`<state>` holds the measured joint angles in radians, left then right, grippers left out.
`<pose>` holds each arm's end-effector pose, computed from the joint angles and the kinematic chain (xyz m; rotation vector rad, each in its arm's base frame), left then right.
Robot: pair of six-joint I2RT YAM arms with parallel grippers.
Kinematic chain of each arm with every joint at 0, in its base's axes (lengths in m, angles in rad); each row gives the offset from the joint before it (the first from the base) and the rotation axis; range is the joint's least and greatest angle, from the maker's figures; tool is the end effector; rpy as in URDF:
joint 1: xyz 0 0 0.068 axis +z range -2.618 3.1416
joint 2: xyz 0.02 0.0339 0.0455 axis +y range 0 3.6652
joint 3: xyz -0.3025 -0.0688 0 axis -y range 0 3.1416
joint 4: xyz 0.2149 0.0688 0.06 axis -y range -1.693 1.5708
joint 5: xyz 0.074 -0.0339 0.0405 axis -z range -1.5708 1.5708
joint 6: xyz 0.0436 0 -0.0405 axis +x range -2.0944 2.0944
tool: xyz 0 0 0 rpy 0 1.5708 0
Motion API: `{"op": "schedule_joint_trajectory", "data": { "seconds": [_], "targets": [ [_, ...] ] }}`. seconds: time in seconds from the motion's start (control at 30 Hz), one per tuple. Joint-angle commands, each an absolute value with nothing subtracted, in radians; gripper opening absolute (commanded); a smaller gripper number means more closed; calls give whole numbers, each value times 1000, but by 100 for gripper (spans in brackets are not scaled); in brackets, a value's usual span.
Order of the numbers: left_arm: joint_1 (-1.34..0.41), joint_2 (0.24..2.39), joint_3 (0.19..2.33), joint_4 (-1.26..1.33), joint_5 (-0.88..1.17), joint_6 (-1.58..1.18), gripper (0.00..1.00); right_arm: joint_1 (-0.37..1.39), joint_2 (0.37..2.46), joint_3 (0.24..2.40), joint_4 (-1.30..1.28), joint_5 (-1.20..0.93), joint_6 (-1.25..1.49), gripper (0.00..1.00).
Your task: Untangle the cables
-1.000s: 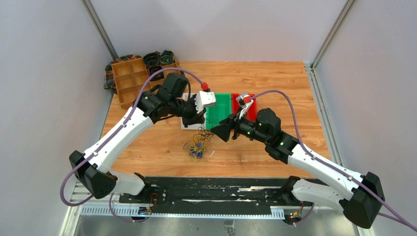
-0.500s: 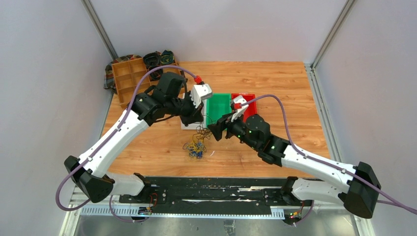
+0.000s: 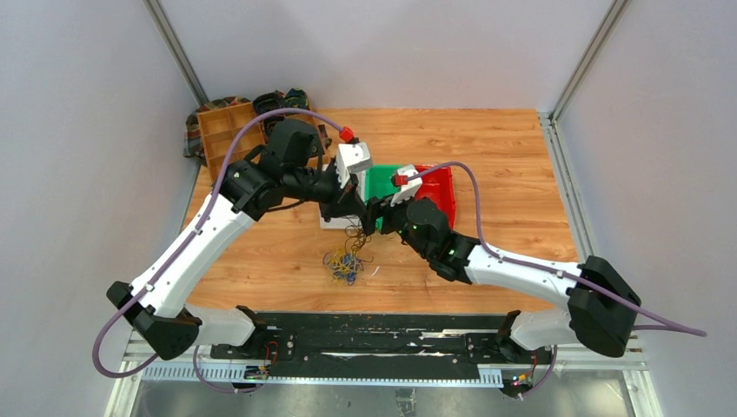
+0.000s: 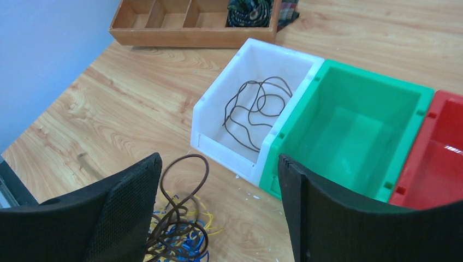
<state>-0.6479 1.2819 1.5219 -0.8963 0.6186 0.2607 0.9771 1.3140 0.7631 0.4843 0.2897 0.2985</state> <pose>0.1562 -0.1500 0.4460 1.2781 1.8277 -0.8994 0.1632 0.2195 0.3370 -0.3412 1.6518 0.7350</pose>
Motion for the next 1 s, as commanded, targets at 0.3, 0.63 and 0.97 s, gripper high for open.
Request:
{"op": "schedule_joint_trajectory", "data": {
  "seconds": [0.3, 0.63, 0.97],
  "targets": [
    [-655, 1296, 1781, -937, 661, 332, 0, 967, 1351, 539, 735, 286, 534, 76],
    [-655, 1315, 1962, -936, 514, 414, 0, 966, 1333, 416, 740, 313, 581, 63],
    [-655, 1298, 2042, -936, 481, 447, 1, 965, 1372, 381, 712, 302, 612, 59]
  ]
}}
